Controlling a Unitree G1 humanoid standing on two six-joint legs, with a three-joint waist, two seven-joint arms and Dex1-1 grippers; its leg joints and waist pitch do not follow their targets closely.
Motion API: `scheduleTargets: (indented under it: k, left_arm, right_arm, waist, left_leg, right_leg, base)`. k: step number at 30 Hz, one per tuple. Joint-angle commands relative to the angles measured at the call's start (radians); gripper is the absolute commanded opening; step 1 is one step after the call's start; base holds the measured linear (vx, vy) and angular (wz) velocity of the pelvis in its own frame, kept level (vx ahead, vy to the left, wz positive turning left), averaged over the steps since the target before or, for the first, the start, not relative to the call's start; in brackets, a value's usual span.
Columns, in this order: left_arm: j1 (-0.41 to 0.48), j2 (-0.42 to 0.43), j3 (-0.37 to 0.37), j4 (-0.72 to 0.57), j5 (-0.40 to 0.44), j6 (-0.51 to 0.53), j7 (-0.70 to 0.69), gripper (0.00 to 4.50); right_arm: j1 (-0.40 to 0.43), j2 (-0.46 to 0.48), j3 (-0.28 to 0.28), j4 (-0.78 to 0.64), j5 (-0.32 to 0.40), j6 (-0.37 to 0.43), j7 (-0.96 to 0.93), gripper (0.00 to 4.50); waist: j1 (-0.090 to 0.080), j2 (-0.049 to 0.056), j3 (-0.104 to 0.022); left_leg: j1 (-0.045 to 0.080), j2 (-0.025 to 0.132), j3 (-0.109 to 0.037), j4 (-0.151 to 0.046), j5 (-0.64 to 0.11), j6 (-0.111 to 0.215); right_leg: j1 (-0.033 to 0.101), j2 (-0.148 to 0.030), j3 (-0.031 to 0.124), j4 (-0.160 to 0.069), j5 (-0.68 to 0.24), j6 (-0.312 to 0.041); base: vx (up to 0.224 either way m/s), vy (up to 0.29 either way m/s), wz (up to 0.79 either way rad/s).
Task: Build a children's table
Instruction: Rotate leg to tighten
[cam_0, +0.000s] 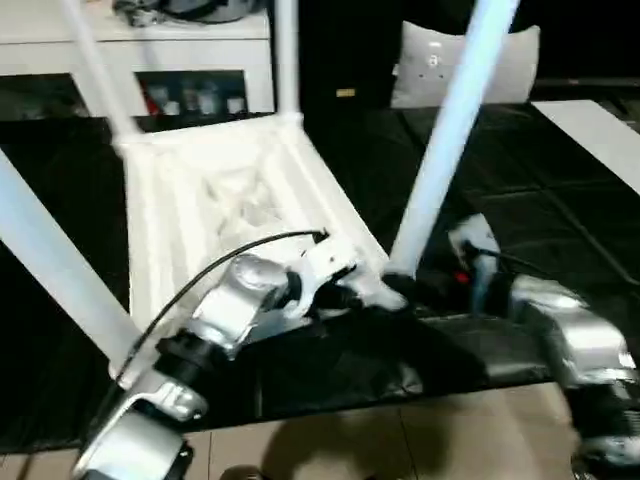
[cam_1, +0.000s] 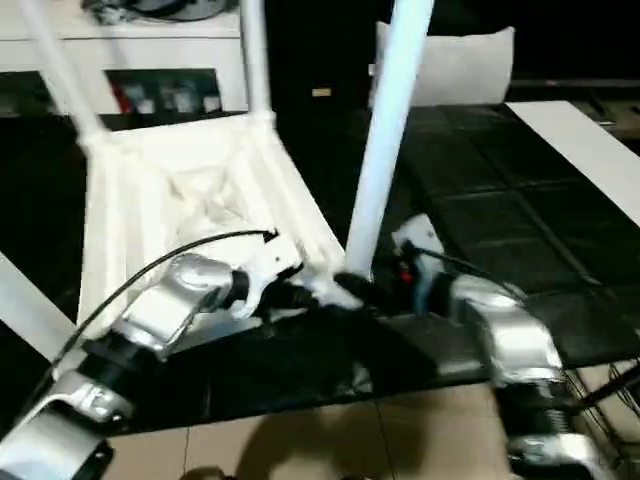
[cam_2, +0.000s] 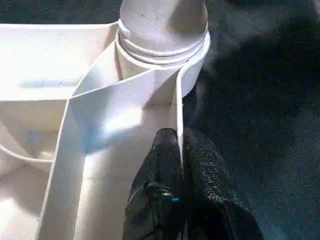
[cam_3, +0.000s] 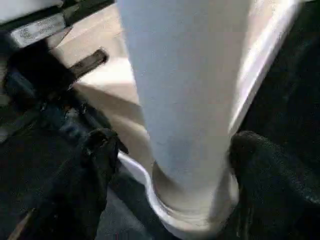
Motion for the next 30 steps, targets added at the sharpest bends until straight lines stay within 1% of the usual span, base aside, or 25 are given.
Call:
scheduleTargets:
  k: [1,2,3,4,5,7,8,10,11,13,14,17,18,19,20,21,24,27,28,30]
  left_arm:
    - [-0.014,0.005,-0.031,-0.042,-0.027,-0.048,-0.074,0.00]
    - [-0.012,0.035,-0.052,-0.046,-0.029,-0.085,-0.139,0.00]
    - [-0.012,0.051,-0.063,-0.046,-0.028,-0.109,-0.171,0.00]
    - [-0.012,0.051,-0.063,-0.046,-0.028,-0.109,-0.171,0.00]
    - [-0.013,0.083,-0.084,-0.048,-0.029,-0.165,-0.246,0.00]
    - [-0.013,0.094,-0.091,-0.051,-0.034,-0.175,-0.272,0.00]
    - [-0.016,0.112,-0.104,-0.059,-0.038,-0.193,-0.313,0.00]
    - [-0.018,0.118,-0.110,-0.059,-0.038,-0.199,-0.326,0.00]
    - [-0.023,0.128,-0.122,-0.055,-0.035,-0.218,-0.350,0.00]
    - [-0.026,0.133,-0.129,-0.053,-0.033,-0.229,-0.361,0.00]
    - [-0.031,0.138,-0.142,-0.049,-0.026,-0.248,-0.376,0.00]
    - [-0.034,0.139,-0.149,-0.045,-0.019,-0.265,-0.383,0.00]
    - [-0.035,0.138,-0.149,-0.045,-0.019,-0.266,-0.384,0.00]
    - [-0.036,0.130,-0.149,-0.047,-0.019,-0.265,-0.383,0.00]
    - [-0.038,0.128,-0.150,-0.046,-0.020,-0.265,-0.384,0.00]
    - [-0.038,0.127,-0.150,-0.045,-0.020,-0.266,-0.385,0.00]
    - [-0.039,0.129,-0.149,-0.039,-0.018,-0.274,-0.387,0.00]
    - [-0.039,0.136,-0.151,-0.033,-0.020,-0.284,-0.389,0.00]
    - [-0.038,0.140,-0.152,-0.034,-0.021,-0.286,-0.391,0.00]
    - [-0.037,0.143,-0.152,-0.033,-0.020,-0.286,-0.391,0.00]
  right_arm:
    - [0.006,-0.033,0.020,-0.025,-0.004,-0.042,0.064,4.24]
    - [0.013,-0.073,0.036,-0.031,-0.012,-0.071,0.125,4.24]
    - [0.014,-0.087,0.041,-0.034,-0.013,-0.085,0.151,4.24]
    - [0.014,-0.087,0.041,-0.034,-0.013,-0.085,0.151,4.24]
    - [0.015,-0.115,0.054,-0.036,-0.006,-0.117,0.209,4.24]
    - [0.015,-0.125,0.060,-0.038,0.001,-0.119,0.233,4.24]
    - [0.017,-0.142,0.072,-0.046,0.013,-0.119,0.281,4.09]
    - [0.017,-0.146,0.078,-0.049,0.017,-0.118,0.299,4.09]
    - [0.014,-0.153,0.091,-0.048,0.024,-0.123,0.334,4.09]
    - [0.012,-0.156,0.098,-0.045,0.026,-0.127,0.347,3.80]
    - [0.010,-0.154,0.110,-0.043,0.031,-0.131,0.367,3.80]
    - [0.006,-0.148,0.121,-0.038,0.031,-0.139,0.385,3.49]
    - [0.006,-0.147,0.122,-0.037,0.031,-0.140,0.386,3.49]
    - [0.003,-0.137,0.136,-0.033,0.032,-0.137,0.396,3.49]
    - [0.002,-0.136,0.142,-0.033,0.034,-0.132,0.405,3.39]
    - [0.002,-0.134,0.145,-0.032,0.038,-0.127,0.413,3.18]
    - [0.001,-0.132,0.146,-0.030,0.043,-0.118,0.424,3.00]
    - [-0.002,-0.133,0.147,-0.028,0.047,-0.113,0.428,2.88]
    - [-0.002,-0.134,0.147,-0.031,0.050,-0.107,0.432,2.67]
    - [0.001,-0.137,0.147,-0.037,0.057,-0.095,0.439,2.58]
  waist:
    - [-0.002,-0.012,-0.075]
    - [0.003,-0.012,-0.075]
    - [0.005,-0.012,-0.075]
    - [0.006,-0.012,-0.075]
    - [0.008,-0.012,-0.078]
    - [0.009,-0.012,-0.077]
    - [0.015,-0.010,-0.077]
    - [0.020,-0.011,-0.077]
    - [0.023,-0.010,-0.077]
    - [0.026,-0.010,-0.077]
    - [0.027,-0.013,-0.076]
    - [0.027,-0.013,-0.076]
    - [0.028,-0.015,-0.075]
    - [0.027,-0.015,-0.075]
    - [0.025,-0.015,-0.075]
    - [0.024,-0.015,-0.076]
    - [0.023,-0.015,-0.077]
    - [0.022,-0.015,-0.076]
    - [0.021,-0.019,-0.076]
    - [0.022,-0.017,-0.077]
  left_leg:
    - [0.003,0.030,-0.005,-0.062,-0.107,0.078]
    - [0.001,0.029,-0.005,-0.061,-0.110,0.080]
    - [0.002,0.030,-0.006,-0.062,-0.109,0.082]
    - [-0.002,0.030,-0.006,-0.061,-0.105,0.084]
    - [-0.002,0.031,-0.007,-0.061,-0.098,0.087]
    - [-0.002,0.032,-0.006,-0.061,-0.096,0.089]
    - [0.001,0.034,-0.006,-0.061,-0.097,0.090]
    - [0.001,0.036,-0.005,-0.061,-0.096,0.093]
    - [0.001,0.038,-0.005,-0.061,-0.096,0.092]
    - [0.001,0.039,-0.006,-0.062,-0.102,0.087]
    - [0.002,0.039,-0.006,-0.062,-0.109,0.084]
    - [0.001,0.035,-0.005,-0.062,-0.112,0.077]
    - [0.000,0.034,-0.005,-0.062,-0.111,0.075]
    - [-0.001,0.034,-0.005,-0.062,-0.110,0.074]
    - [-0.001,0.033,-0.005,-0.061,-0.111,0.073]
    - [-0.003,0.032,-0.005,-0.061,-0.107,0.073]
    - [-0.002,0.033,-0.005,-0.060,-0.103,0.077]
    - [-0.002,0.032,-0.005,-0.061,-0.107,0.074]
    - [-0.003,0.032,-0.005,-0.060,-0.106,0.074]
    - [-0.002,0.031,-0.005,-0.060,-0.104,0.074]
  right_leg:
    - [0.068,-0.074,0.074,-0.087,-0.380,0.001]
    - [0.069,-0.075,0.073,-0.087,-0.381,0.001]
    - [0.069,-0.075,0.073,-0.086,-0.378,0.002]
    - [0.071,-0.075,0.074,-0.084,-0.372,0.003]
    - [0.070,-0.074,0.074,-0.079,-0.350,-0.005]
    - [0.069,-0.074,0.074,-0.079,-0.346,-0.011]
    - [0.069,-0.074,0.074,-0.078,-0.347,-0.018]
    - [0.068,-0.074,0.075,-0.077,-0.341,-0.023]
    - [0.067,-0.075,0.076,-0.076,-0.339,-0.029]
    - [0.067,-0.076,0.075,-0.075,-0.342,-0.034]
    - [0.067,-0.076,0.075,-0.078,-0.352,-0.032]
    - [0.068,-0.077,0.074,-0.080,-0.374,-0.018]
    - [0.069,-0.077,0.073,-0.081,-0.383,-0.012]
    - [0.069,-0.076,0.073,-0.082,-0.386,-0.009]
    - [0.070,-0.075,0.071,-0.083,-0.393,-0.004]
    - [0.070,-0.075,0.071,-0.083,-0.390,-0.001]
    - [0.069,-0.074,0.072,-0.082,-0.380,-0.001]
    - [0.069,-0.074,0.070,-0.084,-0.390,0.003]
    - [0.069,-0.073,0.070,-0.084,-0.392,0.006]
    - [0.069,-0.073,0.070,-0.084,-0.395,0.009]
  base:
    - [0.000,0.000,0.00]
    - [0.000,0.000,0.00]
    - [0.000,0.000,0.00]
    - [0.000,0.000,0.00]
    - [0.000,0.000,0.00]
    - [0.000,0.000,0.00]
    - [0.000,0.000,0.00]
    - [0.000,0.000,0.00]
    - [0.000,0.000,0.00]
    - [0.000,0.000,0.00]
    - [0.000,0.000,0.00]
    - [0.000,0.000,0.00]
    - [0.000,0.000,0.00]
    - [0.000,0.000,0.00]
    - [0.000,0.000,0.00]
    - [0.000,0.000,0.00]
    - [0.000,0.000,0.00]
    - [0.000,0.000,0.00]
    - [0.000,0.000,0.00]
    - [0.000,0.000,0.00]
